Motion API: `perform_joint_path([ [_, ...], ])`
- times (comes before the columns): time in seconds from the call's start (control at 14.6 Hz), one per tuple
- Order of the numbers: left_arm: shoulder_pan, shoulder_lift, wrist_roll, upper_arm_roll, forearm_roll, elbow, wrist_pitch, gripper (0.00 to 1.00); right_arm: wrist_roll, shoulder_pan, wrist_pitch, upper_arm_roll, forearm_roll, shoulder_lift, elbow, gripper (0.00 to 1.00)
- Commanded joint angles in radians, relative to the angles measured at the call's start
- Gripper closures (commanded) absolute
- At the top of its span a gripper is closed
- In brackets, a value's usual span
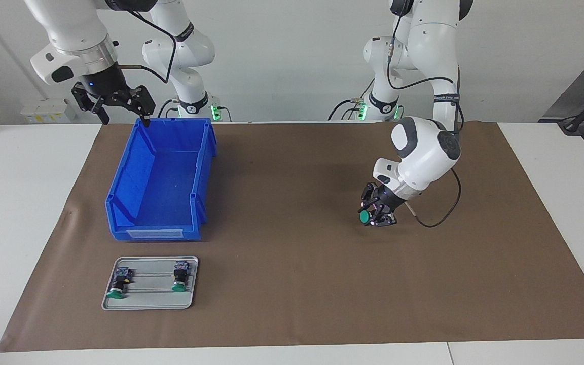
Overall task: Place and press button with both arms
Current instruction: 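Lift the left gripper off the button and open its fingers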
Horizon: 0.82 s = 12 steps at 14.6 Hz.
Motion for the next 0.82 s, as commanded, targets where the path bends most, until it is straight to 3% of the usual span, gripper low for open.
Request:
perform_joint_path([
  [0.0, 0.027, -0.070, 0.168, -0.008, -0.197, -0.106, 0.031, 1.00, 0.021, -0.003, 0.013, 0.000, 0.015, -0.002, -0.004, 0.00],
  [0.55, 0.056, -0.130, 0.663, -0.006, -0.827, -0.229, 0.029, 1.00, 0.018, -0.011, 0.013, 0.000, 0.015, -0.007, -0.016, 0.00],
  [0.75, 0.046, -0.119, 0.811, -0.008, -1.038, -0.249, 0.016, 1.00, 0.019, -0.009, 0.013, 0.000, 0.015, -0.007, -0.018, 0.00],
])
